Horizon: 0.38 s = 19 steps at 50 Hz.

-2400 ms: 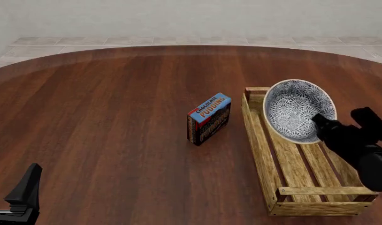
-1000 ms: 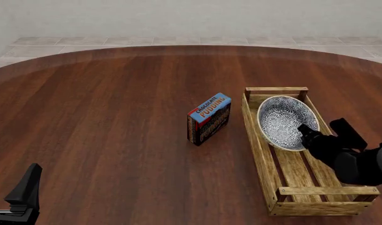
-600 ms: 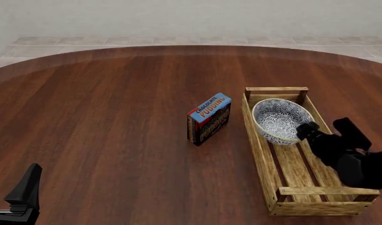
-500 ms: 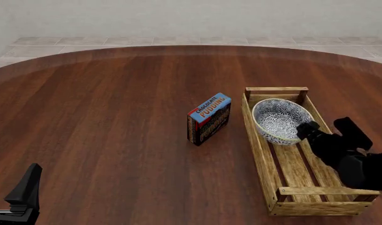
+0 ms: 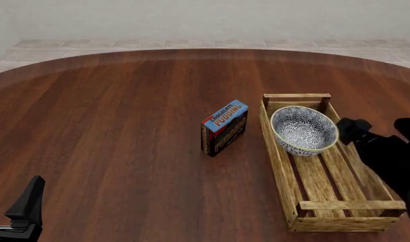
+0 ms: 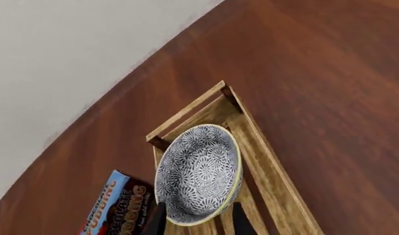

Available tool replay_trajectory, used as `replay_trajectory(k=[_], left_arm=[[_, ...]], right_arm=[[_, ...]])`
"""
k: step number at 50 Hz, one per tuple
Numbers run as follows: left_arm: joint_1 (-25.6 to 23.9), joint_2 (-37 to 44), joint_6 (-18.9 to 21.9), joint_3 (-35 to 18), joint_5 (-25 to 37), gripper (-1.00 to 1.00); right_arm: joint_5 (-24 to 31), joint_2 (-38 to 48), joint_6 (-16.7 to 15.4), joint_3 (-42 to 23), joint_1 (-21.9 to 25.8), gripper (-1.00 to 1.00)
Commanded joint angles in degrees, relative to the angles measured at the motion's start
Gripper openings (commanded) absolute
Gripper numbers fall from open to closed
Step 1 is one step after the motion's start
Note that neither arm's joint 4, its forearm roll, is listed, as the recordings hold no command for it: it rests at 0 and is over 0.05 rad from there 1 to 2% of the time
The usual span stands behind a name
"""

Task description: Pick up the bowl on the left and put it in the tray.

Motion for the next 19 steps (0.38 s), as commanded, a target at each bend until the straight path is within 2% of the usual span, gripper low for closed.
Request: replay_trajectory(k=[1, 3, 7, 8, 13, 14, 15, 17, 19], left_arm=[[0.0, 0.0, 0.0, 0.0, 0.0, 1.0], [0.0, 0.0, 0.0, 0.0, 0.0, 1.0], [0.0, 0.0, 0.0, 0.0, 0.0, 1.0], [0.0, 0.0, 0.0, 0.0, 0.0, 1.0], [0.0, 0.0, 0.0, 0.0, 0.0, 1.0], [0.0, 0.0, 0.0, 0.0, 0.0, 1.0], [0.0, 0.0, 0.0, 0.0, 0.0, 1.0], [0.0, 0.0, 0.0, 0.0, 0.0, 1.0], [0.0, 0.0, 0.0, 0.0, 0.0, 1.0]], right_arm=[[13.58, -22.22, -3.4, 0.91, 2.34, 1.0], [16.85, -25.92, -4.15, 0.16, 3.79, 1.0], [19.53, -29.43, -4.11, -0.21, 4.88, 1.0], [21.39, -31.61, -5.22, -1.06, 6.09, 1.0], [23.44, -35.8, -5.29, -1.7, 9.41, 1.0], [23.59, -36.7, -5.38, -1.86, 11.27, 1.0], [24.5, -37.08, -6.39, -2.4, 10.51, 1.0], [24.64, -37.69, -7.73, -3.1, 14.36, 1.0], [25.11, -38.75, -8.44, -3.5, 14.81, 1.0]])
